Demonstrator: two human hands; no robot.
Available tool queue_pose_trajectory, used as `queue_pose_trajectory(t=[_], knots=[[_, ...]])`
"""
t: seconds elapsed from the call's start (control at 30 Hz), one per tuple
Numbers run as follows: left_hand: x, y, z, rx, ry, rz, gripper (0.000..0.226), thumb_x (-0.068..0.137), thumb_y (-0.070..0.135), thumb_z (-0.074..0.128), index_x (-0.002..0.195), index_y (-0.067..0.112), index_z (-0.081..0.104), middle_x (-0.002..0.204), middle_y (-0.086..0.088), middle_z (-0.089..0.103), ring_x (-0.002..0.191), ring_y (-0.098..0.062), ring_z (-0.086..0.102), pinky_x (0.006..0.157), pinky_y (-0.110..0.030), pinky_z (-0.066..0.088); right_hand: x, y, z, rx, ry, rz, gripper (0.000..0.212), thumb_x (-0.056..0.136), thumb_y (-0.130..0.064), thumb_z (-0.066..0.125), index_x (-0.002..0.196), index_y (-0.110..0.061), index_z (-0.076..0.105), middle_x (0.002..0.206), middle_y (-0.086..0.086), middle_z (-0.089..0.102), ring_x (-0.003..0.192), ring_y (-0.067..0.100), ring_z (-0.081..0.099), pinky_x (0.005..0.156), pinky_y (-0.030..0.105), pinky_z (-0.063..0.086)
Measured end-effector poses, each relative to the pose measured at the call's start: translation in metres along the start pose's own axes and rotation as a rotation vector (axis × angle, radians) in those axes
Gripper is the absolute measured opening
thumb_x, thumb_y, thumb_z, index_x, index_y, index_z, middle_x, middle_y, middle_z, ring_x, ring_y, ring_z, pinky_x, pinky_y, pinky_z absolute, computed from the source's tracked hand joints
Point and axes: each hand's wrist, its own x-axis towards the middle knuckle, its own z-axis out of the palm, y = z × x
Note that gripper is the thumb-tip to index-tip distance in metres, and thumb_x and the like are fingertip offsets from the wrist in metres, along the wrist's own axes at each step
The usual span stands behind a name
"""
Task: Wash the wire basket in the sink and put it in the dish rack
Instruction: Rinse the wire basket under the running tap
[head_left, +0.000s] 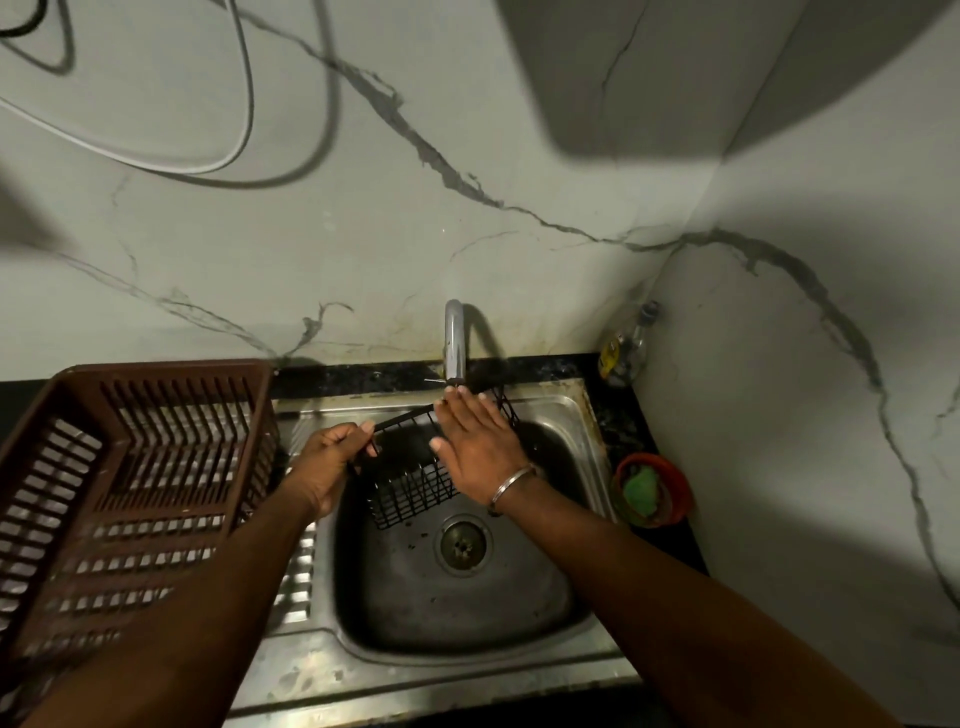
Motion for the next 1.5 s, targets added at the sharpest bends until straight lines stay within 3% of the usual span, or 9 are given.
queue_pose_trajectory(t=[0.07, 0.2, 0.37, 0.63, 0.73, 1.07, 1.17, 1.23, 1.5], knots=[[0.000, 0.002, 0.008, 0.004, -0.017, 0.016, 0.031, 0.104, 0.023, 0.060, 0.081, 0.002, 0.061, 0.070, -0.005, 0.068, 0.061, -0.010, 0.064, 0.055, -0.021, 0.053, 0.001, -0.002, -0.002, 0.030, 0.012, 0.060, 0.072, 0.106, -0.055, 0.018, 0.162, -0.011, 0.023, 0.169, 0.014, 0.020, 0.159, 0.029, 0.007, 0.129, 0.048, 0.008], [0.001, 0.009, 0.026, 0.009, -0.066, 0.047, 0.036, 0.099, 0.030, 0.063, 0.076, 0.002, 0.060, 0.067, -0.005, 0.067, 0.060, -0.010, 0.064, 0.058, -0.021, 0.053, -0.002, -0.015, 0.001, 0.019, 0.001, -0.092, 0.072, 0.106, -0.054, 0.017, 0.163, -0.010, 0.020, 0.171, 0.013, 0.013, 0.160, 0.026, 0.004, 0.128, 0.049, 0.010], [0.014, 0.014, 0.033, -0.021, -0.122, 0.012, 0.039, 0.097, 0.040, 0.066, 0.078, 0.006, 0.064, 0.072, -0.011, 0.065, 0.067, -0.021, 0.063, 0.072, -0.033, 0.058, -0.006, -0.013, -0.002, 0.062, 0.049, -0.012, 0.069, 0.107, -0.050, 0.017, 0.162, -0.009, 0.022, 0.170, 0.014, 0.015, 0.159, 0.028, 0.003, 0.129, 0.049, 0.010], [0.019, 0.023, 0.055, 0.019, -0.161, 0.026, 0.041, 0.108, 0.033, 0.057, 0.078, 0.006, 0.063, 0.069, -0.009, 0.066, 0.064, -0.017, 0.064, 0.066, -0.028, 0.056, -0.011, -0.017, -0.007, 0.043, 0.056, 0.009, 0.069, 0.107, -0.051, 0.016, 0.162, -0.010, 0.020, 0.170, 0.015, 0.016, 0.160, 0.026, 0.002, 0.129, 0.048, 0.009], [0.023, 0.027, 0.062, 0.046, -0.189, 0.036, 0.038, 0.107, 0.037, 0.058, 0.084, 0.008, 0.067, 0.077, -0.009, 0.070, 0.070, -0.017, 0.068, 0.070, -0.029, 0.058, -0.007, -0.018, -0.014, 0.095, 0.085, 0.163, 0.070, 0.107, -0.050, 0.014, 0.162, -0.008, 0.023, 0.169, 0.016, 0.019, 0.159, 0.029, 0.005, 0.128, 0.050, 0.010], [0.038, 0.024, 0.066, 0.047, -0.156, 0.025, 0.039, 0.102, 0.042, 0.066, 0.075, 0.013, 0.068, 0.076, -0.011, 0.066, 0.071, -0.021, 0.062, 0.072, -0.031, 0.053, -0.012, -0.013, -0.008, 0.023, 0.075, 0.010, 0.069, 0.106, -0.051, 0.021, 0.161, -0.011, 0.029, 0.170, 0.015, 0.020, 0.159, 0.029, 0.006, 0.128, 0.049, 0.009], [0.042, 0.023, 0.068, 0.013, -0.164, 0.025, 0.036, 0.102, 0.040, 0.067, 0.094, 0.006, 0.074, 0.092, -0.019, 0.071, 0.084, -0.026, 0.067, 0.082, -0.035, 0.055, -0.009, -0.011, -0.011, 0.029, 0.109, 0.059, 0.065, 0.107, -0.050, 0.022, 0.162, -0.016, 0.026, 0.169, 0.011, 0.023, 0.159, 0.030, 0.006, 0.129, 0.049, 0.007], [0.043, 0.023, 0.070, 0.020, -0.154, 0.026, 0.035, 0.101, 0.041, 0.066, 0.090, 0.009, 0.073, 0.086, -0.013, 0.073, 0.077, -0.021, 0.068, 0.076, -0.032, 0.055, -0.005, -0.013, -0.013, 0.043, 0.103, 0.081, 0.070, 0.106, -0.054, 0.021, 0.163, -0.014, 0.022, 0.169, 0.012, 0.024, 0.159, 0.032, 0.005, 0.128, 0.050, 0.008], [0.038, 0.023, 0.075, -0.039, -0.209, -0.013, 0.039, 0.108, 0.038, 0.056, 0.116, 0.004, 0.075, 0.099, -0.013, 0.079, 0.086, -0.021, 0.075, 0.074, -0.032, 0.061, 0.025, -0.008, -0.029, 0.013, 0.052, 0.180, 0.078, 0.098, -0.066, 0.027, 0.154, -0.013, 0.042, 0.160, 0.015, 0.040, 0.155, 0.032, 0.023, 0.125, 0.059, 0.006]])
